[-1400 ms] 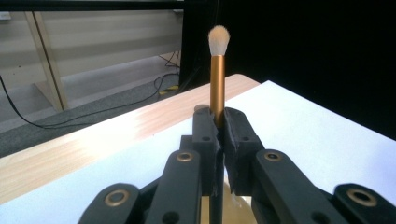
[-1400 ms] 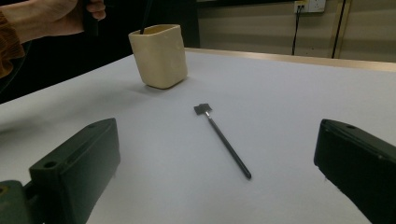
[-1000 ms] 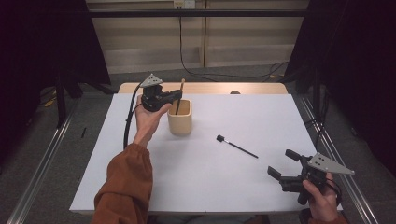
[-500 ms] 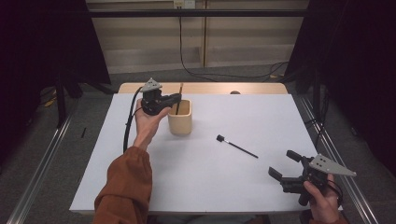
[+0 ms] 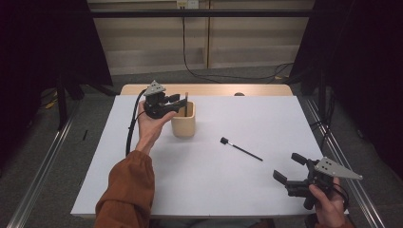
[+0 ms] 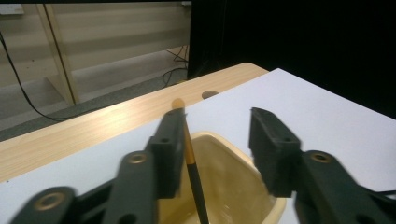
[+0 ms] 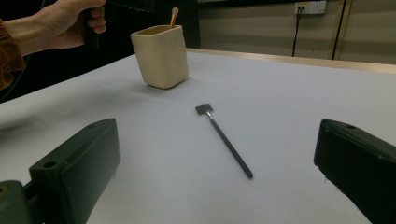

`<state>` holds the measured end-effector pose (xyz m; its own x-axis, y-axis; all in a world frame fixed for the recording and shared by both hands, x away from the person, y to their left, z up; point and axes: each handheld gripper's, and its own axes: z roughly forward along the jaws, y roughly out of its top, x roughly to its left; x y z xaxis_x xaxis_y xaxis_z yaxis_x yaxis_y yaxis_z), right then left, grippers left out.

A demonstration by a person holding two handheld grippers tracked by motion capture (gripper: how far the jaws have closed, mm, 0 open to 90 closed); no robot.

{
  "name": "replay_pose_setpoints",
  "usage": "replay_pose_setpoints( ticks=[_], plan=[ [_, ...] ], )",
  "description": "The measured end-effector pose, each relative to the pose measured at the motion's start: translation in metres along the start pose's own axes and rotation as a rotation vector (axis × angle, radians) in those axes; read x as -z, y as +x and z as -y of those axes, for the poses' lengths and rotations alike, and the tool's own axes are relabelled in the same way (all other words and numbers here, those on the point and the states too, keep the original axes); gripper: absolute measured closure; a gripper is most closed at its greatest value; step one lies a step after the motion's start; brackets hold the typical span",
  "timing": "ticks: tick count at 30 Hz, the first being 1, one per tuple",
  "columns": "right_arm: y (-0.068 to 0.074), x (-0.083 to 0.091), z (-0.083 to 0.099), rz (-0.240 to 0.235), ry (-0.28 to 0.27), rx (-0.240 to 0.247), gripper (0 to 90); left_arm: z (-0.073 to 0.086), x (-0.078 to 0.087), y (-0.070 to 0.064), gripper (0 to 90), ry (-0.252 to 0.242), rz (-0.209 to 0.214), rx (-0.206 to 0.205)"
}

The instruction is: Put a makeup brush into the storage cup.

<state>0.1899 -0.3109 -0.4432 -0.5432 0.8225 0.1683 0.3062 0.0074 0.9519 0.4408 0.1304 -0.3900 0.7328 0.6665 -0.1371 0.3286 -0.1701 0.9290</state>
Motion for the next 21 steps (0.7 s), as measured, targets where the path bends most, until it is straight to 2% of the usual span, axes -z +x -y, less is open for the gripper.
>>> replay_pose_setpoints(
  ticks=[3,5,6,8,10,15,18,20,21],
  plan=[
    [0.0,0.0,0.0,-0.002,0.0,0.005,0.0,0.0,0.002,0.0,43.4,-0.01,-0.017,0.008],
    [0.0,0.0,0.0,-0.001,0.001,0.003,0.0,0.0,0.004,0.001,34.7,-0.009,-0.014,0.017],
    [0.0,0.001,0.0,0.0,0.0,0.003,0.0,0.0,0.004,0.001,33.0,-0.007,-0.024,0.023],
    [0.0,0.001,0.0,0.001,-0.002,0.001,0.0,0.0,0.006,0.002,22.7,-0.006,-0.018,0.049],
    [0.001,0.001,0.0,0.0,-0.002,0.002,0.0,-0.001,0.009,0.001,16.5,-0.013,-0.017,0.062],
    [0.001,0.001,0.0,-0.003,0.001,0.012,0.0,0.001,0.015,0.0,5.2,-0.016,-0.014,0.074],
    [0.002,0.001,-0.001,-0.001,-0.001,0.007,0.0,0.002,0.02,0.0,1.7,-0.019,-0.009,0.093],
    [0.003,0.001,0.0,-0.002,0.0,0.009,0.0,0.002,0.024,-0.003,1.6,-0.016,-0.035,0.091],
    [0.003,0.001,-0.001,-0.001,0.001,0.01,0.0,0.002,0.026,-0.003,1.6,-0.02,-0.034,0.089]
  ],
)
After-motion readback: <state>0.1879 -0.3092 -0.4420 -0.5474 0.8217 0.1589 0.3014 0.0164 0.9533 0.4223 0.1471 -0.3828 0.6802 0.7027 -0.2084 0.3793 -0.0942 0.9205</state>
